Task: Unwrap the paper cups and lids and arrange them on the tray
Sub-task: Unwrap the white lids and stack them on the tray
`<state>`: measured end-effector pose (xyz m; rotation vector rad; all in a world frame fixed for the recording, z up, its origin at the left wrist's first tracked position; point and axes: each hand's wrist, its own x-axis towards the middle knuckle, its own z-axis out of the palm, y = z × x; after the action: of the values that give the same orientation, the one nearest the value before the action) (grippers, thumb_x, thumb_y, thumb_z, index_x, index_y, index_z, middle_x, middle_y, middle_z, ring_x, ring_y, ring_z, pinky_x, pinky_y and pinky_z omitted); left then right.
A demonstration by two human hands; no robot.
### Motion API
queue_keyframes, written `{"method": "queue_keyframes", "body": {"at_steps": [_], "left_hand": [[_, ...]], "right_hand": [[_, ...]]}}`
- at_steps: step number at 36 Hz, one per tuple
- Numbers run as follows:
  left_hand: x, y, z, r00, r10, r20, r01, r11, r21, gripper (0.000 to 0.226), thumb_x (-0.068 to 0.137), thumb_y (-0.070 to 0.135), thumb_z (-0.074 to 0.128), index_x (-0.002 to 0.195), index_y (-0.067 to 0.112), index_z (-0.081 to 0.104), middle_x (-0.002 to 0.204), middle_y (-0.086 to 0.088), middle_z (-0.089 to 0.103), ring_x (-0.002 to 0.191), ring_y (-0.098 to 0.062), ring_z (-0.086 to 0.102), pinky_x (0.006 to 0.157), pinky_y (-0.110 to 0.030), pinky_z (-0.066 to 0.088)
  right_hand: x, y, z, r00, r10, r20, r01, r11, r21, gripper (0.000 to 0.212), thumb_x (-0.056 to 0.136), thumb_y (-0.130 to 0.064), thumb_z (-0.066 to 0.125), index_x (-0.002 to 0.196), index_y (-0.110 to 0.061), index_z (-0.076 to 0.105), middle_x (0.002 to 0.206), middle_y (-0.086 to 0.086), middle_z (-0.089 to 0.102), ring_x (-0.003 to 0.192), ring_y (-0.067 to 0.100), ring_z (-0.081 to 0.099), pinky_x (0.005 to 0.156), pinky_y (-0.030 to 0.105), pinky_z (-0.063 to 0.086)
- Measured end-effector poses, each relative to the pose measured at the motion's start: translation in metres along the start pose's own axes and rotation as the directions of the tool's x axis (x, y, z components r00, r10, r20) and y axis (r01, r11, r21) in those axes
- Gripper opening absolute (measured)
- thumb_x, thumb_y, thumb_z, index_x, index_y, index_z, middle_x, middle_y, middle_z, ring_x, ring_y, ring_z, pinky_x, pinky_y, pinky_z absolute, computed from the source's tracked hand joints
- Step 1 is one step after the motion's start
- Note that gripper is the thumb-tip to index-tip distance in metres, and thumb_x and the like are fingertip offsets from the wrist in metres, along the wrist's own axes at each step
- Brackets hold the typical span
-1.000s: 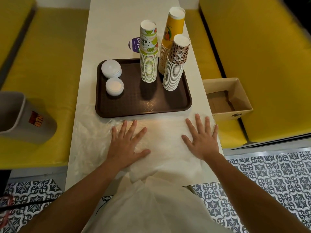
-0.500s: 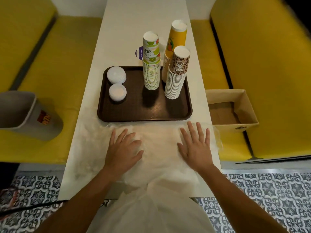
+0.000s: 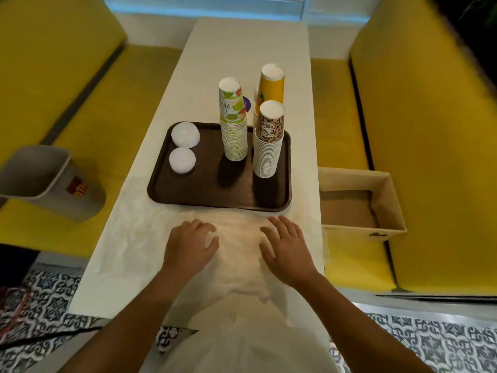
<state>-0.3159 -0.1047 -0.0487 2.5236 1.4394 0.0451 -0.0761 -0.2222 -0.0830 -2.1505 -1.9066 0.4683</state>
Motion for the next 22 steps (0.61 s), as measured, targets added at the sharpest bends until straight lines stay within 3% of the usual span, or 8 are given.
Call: {"method": "queue_keyframes", "body": {"at_steps": [3,5,9,15,19,22], "left_hand": [[0.002,0.011,-0.002,0.986,-0.016,0.167,0.000,0.995,0.096,0.043,0.104,0.055,0.043,0.136,0.033,0.062,0.136,0.006,0.060,0.115,-0.015,0.058,0.100,-0.032,0.045],[0.002,0.018,-0.003,0.983,-0.048,0.175,0.033,0.996,0.087,0.043,0.104,0.054,0.042,0.136,0.033,0.062,0.137,0.006,0.059,0.117,-0.016,0.058,0.102,-0.034,0.045],[0.003,0.027,-0.011,0.995,-0.099,0.019,0.098,0.995,0.002,0.033,0.101,0.050,0.053,0.122,0.032,0.070,0.126,0.005,0.067,0.109,-0.019,0.063,0.099,-0.040,0.047],[0.017,0.046,-0.045,0.939,-0.283,-0.196,0.231,0.940,-0.252,0.016,0.097,0.039,0.065,0.102,0.027,0.075,0.095,0.006,0.069,0.086,-0.018,0.064,0.075,-0.038,0.055],[0.038,0.051,-0.074,0.874,-0.384,-0.298,0.231,0.868,-0.439,0.014,0.099,0.034,0.063,0.093,0.024,0.070,0.084,0.008,0.066,0.078,-0.011,0.062,0.066,-0.033,0.053],[0.056,0.053,-0.094,0.817,-0.458,-0.351,0.217,0.807,-0.548,0.011,0.098,0.033,0.063,0.094,0.025,0.070,0.082,0.006,0.067,0.077,-0.011,0.062,0.071,-0.035,0.054]], "right_hand": [[0.002,0.001,-0.011,0.993,-0.044,-0.109,0.053,0.995,0.079,0.041,0.107,-0.044,0.046,0.140,-0.025,0.060,0.156,0.004,0.050,0.146,0.030,0.041,0.122,0.050,0.033],[0.005,0.005,-0.020,0.974,-0.067,-0.214,0.095,0.988,0.120,0.037,0.104,-0.038,0.052,0.134,-0.021,0.065,0.142,0.006,0.058,0.131,0.028,0.050,0.110,0.047,0.046],[0.016,0.016,-0.045,0.933,-0.030,-0.360,0.104,0.976,0.190,0.031,0.098,-0.025,0.060,0.127,-0.017,0.069,0.129,0.005,0.060,0.119,0.024,0.051,0.097,0.037,0.047],[0.044,0.036,-0.092,0.811,0.119,-0.572,0.089,0.942,0.323,0.021,0.094,-0.016,0.059,0.112,-0.011,0.067,0.112,0.007,0.057,0.108,0.024,0.051,0.089,0.035,0.045],[0.080,0.054,-0.121,0.768,0.279,-0.576,0.005,0.897,0.442,0.022,0.096,-0.014,0.057,0.117,-0.015,0.063,0.117,0.003,0.054,0.111,0.020,0.051,0.093,0.043,0.050],[0.111,0.065,-0.141,0.763,0.391,-0.514,-0.106,0.861,0.497,0.026,0.098,-0.010,0.060,0.123,-0.015,0.058,0.121,0.005,0.050,0.110,0.020,0.051,0.094,0.045,0.053]]}}
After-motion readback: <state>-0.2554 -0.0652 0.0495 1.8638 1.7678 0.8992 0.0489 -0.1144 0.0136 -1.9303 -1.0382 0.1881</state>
